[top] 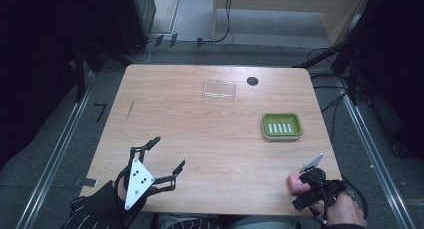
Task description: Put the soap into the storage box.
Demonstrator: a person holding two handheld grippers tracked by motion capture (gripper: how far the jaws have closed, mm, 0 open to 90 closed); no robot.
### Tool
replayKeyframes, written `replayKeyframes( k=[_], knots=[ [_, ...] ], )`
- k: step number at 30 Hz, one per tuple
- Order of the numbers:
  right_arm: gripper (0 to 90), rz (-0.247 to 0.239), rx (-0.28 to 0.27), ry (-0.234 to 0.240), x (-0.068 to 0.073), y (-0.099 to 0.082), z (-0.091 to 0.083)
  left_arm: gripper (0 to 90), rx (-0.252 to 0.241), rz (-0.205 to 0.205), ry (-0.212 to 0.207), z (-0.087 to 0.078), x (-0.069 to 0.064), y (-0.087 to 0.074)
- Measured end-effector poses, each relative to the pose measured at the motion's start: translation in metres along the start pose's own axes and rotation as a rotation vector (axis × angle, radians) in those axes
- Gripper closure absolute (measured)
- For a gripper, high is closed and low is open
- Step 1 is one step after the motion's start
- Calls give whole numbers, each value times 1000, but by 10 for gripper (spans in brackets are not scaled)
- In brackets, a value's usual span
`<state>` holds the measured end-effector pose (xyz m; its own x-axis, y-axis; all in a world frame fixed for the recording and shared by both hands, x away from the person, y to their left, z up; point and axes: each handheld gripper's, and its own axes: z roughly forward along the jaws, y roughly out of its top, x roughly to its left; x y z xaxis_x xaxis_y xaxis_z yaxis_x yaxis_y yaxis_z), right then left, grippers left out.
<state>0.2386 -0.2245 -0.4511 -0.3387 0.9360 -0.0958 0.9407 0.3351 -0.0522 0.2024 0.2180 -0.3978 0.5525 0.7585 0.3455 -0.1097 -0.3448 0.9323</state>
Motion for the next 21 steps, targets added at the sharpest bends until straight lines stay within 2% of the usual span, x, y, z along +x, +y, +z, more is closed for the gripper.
replayKeyframes(
  k=[6, 9, 11, 21],
  knots=[
    [0, 1, -12, -8, 1, -1, -1, 136, 0, 8, -6, 0, 0, 0],
    [0, -2, -16, -4, 1, 1, -1, 136, -3, -1, -3, 1, 0, 0],
    [0, 1, -22, -3, 0, 2, -1, 136, -2, 7, -14, 2, -1, 0],
    [0, -9, -49, 4, 2, 13, 2, 136, -2, 6, -14, 2, -1, 0]
  ],
)
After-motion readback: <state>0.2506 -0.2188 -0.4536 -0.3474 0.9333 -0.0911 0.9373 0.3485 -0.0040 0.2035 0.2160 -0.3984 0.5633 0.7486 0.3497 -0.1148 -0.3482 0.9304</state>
